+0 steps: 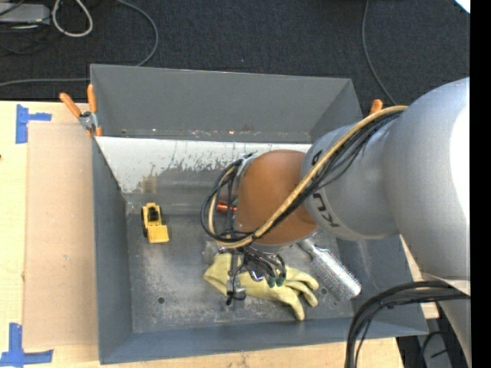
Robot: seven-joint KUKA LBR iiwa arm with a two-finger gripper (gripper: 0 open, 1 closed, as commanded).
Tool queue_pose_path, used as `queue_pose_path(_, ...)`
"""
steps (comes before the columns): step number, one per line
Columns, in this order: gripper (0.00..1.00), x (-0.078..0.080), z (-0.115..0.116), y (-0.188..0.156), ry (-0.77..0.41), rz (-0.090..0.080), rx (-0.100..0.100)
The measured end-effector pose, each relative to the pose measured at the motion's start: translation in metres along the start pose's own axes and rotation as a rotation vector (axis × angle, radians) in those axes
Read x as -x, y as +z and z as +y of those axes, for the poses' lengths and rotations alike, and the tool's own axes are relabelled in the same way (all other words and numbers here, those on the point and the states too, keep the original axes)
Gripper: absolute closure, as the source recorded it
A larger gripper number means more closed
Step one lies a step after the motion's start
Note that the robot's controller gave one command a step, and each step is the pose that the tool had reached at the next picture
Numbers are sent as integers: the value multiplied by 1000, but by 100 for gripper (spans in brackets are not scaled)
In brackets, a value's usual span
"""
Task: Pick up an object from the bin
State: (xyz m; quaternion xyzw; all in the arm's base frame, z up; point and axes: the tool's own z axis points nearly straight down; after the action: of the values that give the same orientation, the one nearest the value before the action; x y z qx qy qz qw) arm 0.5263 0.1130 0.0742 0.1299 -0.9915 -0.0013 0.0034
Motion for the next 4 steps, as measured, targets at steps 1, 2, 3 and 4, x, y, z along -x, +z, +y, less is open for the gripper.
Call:
queue_pose_path(1, 0, -41, -32, 3, 93, 6, 3)
queue_pose_path(2, 0, -40, -34, 4, 45, 2, 3)
queue_pose_path(3, 0, -68, -106, 0, 147, 1, 2)
queue_pose_path(4, 100, -50, -128, 5, 106, 2, 8)
